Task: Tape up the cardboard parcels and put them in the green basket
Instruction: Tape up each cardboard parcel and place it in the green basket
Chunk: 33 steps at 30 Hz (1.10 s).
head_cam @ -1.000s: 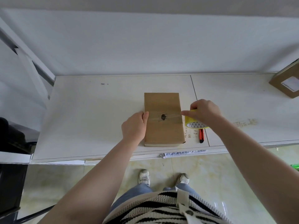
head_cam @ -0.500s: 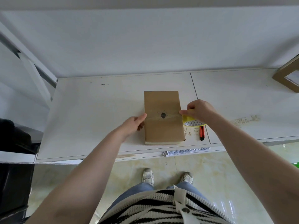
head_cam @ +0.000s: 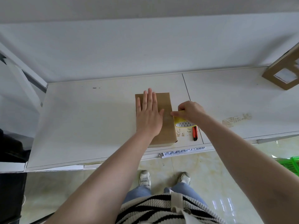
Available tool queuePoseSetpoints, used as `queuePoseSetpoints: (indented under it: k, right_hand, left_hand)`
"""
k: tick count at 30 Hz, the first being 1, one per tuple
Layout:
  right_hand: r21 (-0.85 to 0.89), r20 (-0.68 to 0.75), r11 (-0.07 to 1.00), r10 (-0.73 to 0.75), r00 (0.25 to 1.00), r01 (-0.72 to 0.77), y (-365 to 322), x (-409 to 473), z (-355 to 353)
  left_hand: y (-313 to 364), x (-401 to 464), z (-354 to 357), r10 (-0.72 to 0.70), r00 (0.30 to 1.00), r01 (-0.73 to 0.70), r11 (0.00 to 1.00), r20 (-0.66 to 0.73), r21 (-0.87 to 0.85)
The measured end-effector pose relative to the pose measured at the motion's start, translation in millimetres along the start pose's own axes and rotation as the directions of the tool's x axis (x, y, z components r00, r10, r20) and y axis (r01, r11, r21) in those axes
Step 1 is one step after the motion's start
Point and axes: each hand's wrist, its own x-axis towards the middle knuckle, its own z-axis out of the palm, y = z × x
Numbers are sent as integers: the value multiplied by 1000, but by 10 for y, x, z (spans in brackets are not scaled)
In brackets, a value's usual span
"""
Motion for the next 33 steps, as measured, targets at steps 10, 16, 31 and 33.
queuePoseSetpoints:
  k: [10, 16, 31, 33]
  right_hand:
    - [-17, 11, 1000, 11, 1000, -10, -8, -8, -6]
    - [2, 2, 1000, 14, 1000, -14, 11, -4, 0]
    - [172, -11, 984, -48, 999, 49, -61, -99, -9]
    - [212, 19, 968, -138, 990, 131, -120, -148, -110]
  left_hand:
    - [128, 60, -272, 70, 992, -90, 976, -107, -197]
    - [45, -3, -118, 124, 991, -129, 980, -41, -149]
    - [-143, -83, 31, 115, 993, -112, 990, 24, -91]
    - [-246, -88, 7, 122, 992, -117, 979, 22, -166]
